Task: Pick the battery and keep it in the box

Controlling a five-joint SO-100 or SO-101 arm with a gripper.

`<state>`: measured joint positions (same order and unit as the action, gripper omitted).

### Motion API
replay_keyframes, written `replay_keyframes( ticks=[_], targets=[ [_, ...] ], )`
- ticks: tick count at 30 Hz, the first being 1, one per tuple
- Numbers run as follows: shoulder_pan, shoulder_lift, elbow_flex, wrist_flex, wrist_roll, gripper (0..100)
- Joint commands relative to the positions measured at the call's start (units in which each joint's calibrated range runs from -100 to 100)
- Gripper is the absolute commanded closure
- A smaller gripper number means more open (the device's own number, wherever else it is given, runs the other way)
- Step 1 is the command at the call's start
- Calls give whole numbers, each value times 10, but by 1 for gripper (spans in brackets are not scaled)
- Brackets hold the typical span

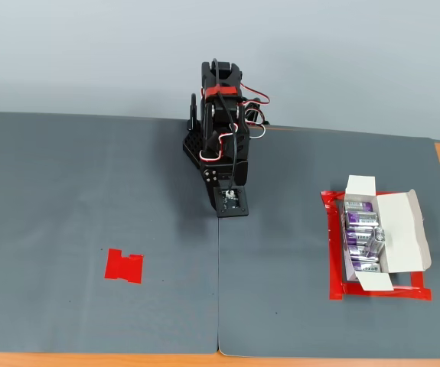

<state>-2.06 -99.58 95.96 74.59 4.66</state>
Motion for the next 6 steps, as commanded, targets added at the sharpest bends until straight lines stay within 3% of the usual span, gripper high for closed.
replay_keyframes(
  ticks=[1, 6],
  targets=[
    [-4, 3, -34, 2, 3, 98],
    [-4, 3, -34, 2, 3, 98]
  ],
)
